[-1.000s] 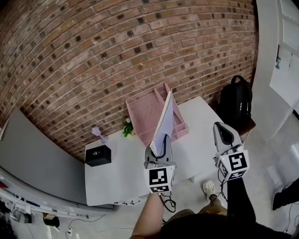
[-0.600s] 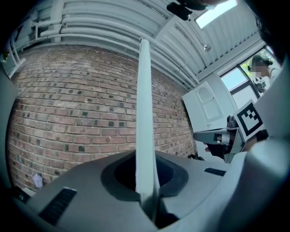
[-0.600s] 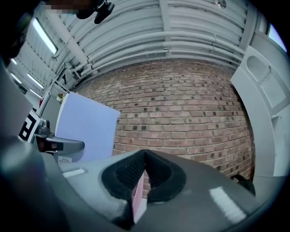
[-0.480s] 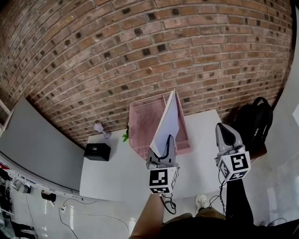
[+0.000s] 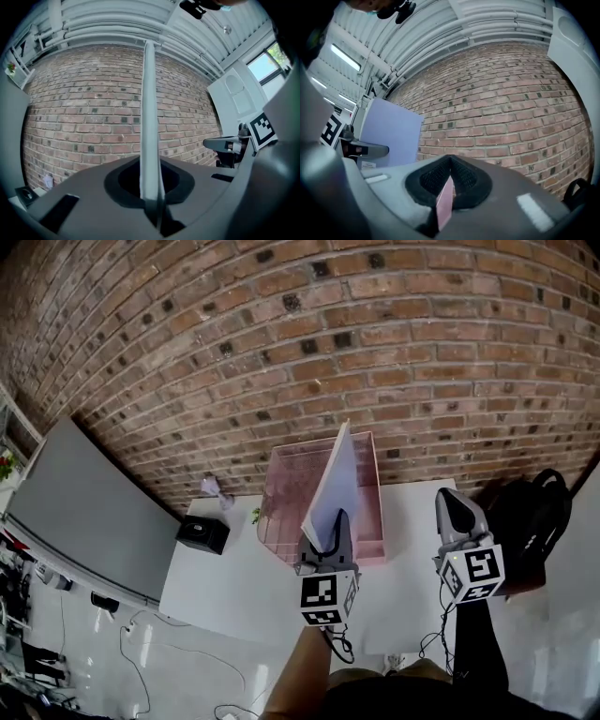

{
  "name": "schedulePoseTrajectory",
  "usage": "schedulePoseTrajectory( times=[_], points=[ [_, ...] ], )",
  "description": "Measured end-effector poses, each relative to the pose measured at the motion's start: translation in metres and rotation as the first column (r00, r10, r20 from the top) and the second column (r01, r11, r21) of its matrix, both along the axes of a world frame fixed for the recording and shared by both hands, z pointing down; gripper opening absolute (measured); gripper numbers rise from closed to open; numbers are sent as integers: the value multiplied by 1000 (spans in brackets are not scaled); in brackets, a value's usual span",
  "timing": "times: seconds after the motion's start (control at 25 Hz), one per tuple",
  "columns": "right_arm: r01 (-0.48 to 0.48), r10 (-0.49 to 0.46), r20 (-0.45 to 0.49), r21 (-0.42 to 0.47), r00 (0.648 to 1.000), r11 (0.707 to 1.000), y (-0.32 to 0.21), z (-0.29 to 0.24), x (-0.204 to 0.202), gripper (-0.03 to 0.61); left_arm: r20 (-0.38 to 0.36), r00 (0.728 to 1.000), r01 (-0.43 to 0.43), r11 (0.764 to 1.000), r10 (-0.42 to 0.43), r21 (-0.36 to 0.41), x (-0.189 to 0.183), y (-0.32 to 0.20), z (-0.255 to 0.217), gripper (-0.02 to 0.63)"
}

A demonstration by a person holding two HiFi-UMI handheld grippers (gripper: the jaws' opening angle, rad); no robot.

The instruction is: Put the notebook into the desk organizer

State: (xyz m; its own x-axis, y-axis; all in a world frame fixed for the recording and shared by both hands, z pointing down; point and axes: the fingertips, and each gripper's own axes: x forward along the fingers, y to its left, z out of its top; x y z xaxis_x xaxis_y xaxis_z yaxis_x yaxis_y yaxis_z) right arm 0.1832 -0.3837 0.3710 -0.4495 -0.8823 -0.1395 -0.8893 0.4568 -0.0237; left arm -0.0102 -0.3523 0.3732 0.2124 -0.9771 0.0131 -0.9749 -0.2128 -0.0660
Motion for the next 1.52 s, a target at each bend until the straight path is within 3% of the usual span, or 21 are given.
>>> schedulePoseTrajectory(
  times=[0.44, 0.88, 1.52],
  points=[
    [48, -47, 49, -28, 998, 998, -31, 13, 3, 2, 2, 996, 86, 996, -86, -35, -4, -21, 12, 37],
    [21, -21, 13, -26, 1000, 999, -49, 12, -3, 2, -9, 998, 70, 997, -70, -28, -14, -58, 6, 37],
    [-46, 44, -24, -64, 999, 997, -86, 31, -3, 2, -7, 997, 80, 986, -82, -143, -22, -105, 39, 37]
  ],
)
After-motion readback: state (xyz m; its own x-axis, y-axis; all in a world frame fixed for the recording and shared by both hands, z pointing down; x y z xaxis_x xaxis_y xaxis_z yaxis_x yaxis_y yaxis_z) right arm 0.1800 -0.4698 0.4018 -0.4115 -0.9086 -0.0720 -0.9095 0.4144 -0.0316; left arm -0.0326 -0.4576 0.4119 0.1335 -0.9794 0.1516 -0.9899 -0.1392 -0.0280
